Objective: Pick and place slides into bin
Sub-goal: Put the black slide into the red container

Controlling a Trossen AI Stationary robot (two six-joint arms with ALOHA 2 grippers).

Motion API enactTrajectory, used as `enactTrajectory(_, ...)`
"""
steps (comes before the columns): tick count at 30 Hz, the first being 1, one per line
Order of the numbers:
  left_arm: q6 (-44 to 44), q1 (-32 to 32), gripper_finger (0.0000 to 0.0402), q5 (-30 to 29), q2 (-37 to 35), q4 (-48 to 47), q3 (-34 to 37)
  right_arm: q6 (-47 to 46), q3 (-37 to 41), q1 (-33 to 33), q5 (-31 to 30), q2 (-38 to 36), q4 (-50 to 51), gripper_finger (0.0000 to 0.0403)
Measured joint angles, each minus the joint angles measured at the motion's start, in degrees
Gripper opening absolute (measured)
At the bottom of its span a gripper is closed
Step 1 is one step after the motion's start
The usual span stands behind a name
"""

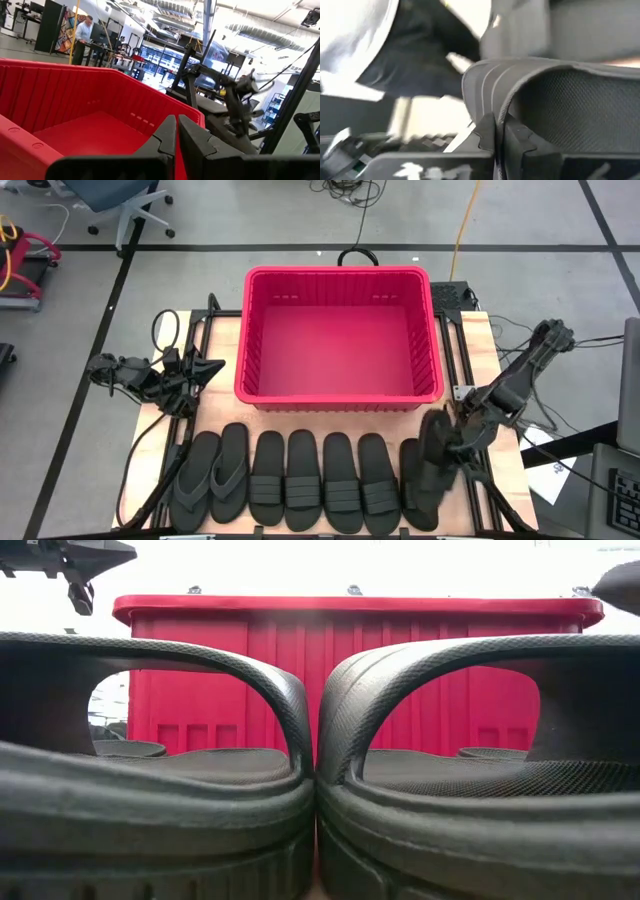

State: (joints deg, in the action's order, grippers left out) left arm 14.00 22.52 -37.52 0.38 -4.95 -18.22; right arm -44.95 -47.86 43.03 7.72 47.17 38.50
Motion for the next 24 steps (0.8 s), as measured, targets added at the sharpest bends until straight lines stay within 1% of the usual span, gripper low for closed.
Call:
enactTrajectory(3,-0.02,0.00,0.0019,0.02,0.00,0.00,-0.01,6.92,-8.10,-4.53,-4.81,0.70,7.49,0.0001)
enactTrajectory(5,-0.02,0.00,0.0019,0.02,0.00,0.00,0.00,11.93,-13.86,-7.56,-9.08,1.51,11.31,0.0001)
enactTrajectory(10,-0.02,0.00,0.0019,0.02,0.00,0.00,0.00,26.32,-29.43,-15.94,-20.00,4.98,16.77,0.0003)
enactTrajectory(12,-0.01,0.00,0.0019,0.02,0.00,0.00,-0.01,30.53,-35.57,-19.41,-22.89,6.68,18.65,0.0003)
enactTrajectory(13,0.06,0.00,0.0019,0.02,0.00,0.00,-0.02,31.94,-38.63,-21.42,-23.20,7.64,20.39,0.0003)
enactTrajectory(16,1.22,0.00,0.0019,0.00,0.00,0.00,0.00,35.38,-47.86,-28.34,-21.68,11.33,28.38,0.0002)
enactTrajectory(19,1.76,0.00,0.0019,-0.02,0.00,0.00,-0.01,39.56,-56.76,-36.24,-14.93,15.97,39.17,0.0002)
enactTrajectory(22,1.81,0.00,0.0019,-0.71,0.00,0.00,0.00,46.67,-64.14,-44.06,-7.78,21.17,50.56,0.0002)
enactTrajectory(23,1.81,0.00,0.0019,-1.35,0.00,0.01,0.00,49.50,-65.73,-46.57,-5.38,22.80,52.67,0.0002)
enactTrajectory(24,1.81,0.00,0.0019,-1.78,0.00,0.02,0.00,52.25,-66.54,-48.97,-3.74,23.97,52.24,0.0002)
